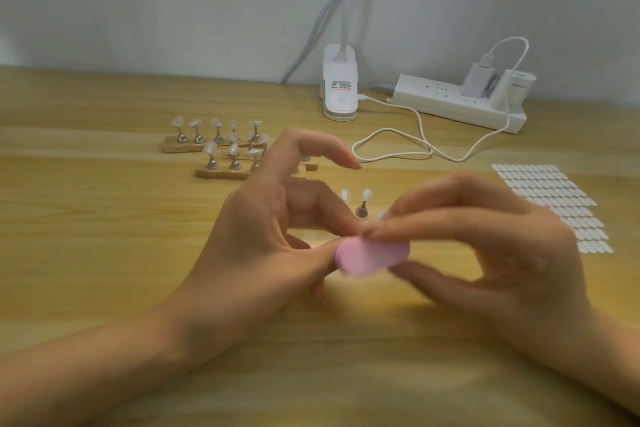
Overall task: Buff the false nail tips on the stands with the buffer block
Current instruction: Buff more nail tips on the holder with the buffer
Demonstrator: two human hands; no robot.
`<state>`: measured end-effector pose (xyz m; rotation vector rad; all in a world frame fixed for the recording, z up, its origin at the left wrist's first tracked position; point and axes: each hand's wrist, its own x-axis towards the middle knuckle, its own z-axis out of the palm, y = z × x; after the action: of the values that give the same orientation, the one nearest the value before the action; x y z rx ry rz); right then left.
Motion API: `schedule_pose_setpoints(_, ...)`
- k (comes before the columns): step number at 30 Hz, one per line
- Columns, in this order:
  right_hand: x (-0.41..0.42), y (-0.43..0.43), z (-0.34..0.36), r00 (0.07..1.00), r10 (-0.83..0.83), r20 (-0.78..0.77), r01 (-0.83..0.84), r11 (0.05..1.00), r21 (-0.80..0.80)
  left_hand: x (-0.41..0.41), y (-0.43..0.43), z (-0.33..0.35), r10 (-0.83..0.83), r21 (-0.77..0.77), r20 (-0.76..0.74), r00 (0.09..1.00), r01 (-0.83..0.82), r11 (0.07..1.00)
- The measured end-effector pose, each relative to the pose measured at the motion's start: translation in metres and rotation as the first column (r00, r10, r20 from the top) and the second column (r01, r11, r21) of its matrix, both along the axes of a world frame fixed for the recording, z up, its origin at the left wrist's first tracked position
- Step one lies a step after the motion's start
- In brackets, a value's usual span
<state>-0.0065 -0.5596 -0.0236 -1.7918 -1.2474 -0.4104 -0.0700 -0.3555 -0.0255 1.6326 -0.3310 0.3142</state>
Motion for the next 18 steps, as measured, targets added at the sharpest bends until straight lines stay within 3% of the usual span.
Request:
schedule_pose_setpoints(15,0.0007,0.0004,0.0001,0.995,0.003,-0.105,0.004,0.997,0.072,-0.0009,-0.0013,0.0019,0.016,0.019,0.04,0.999,-0.017,1.0)
schedule_pose_setpoints(18,0.0002,0.0009,-0.0004,0.998,0.028,-0.054,-0.027,0.999,0.023,-0.0016,-0.0017,0.0021,0.0,0.02,0.041,0.999,-0.001,1.0)
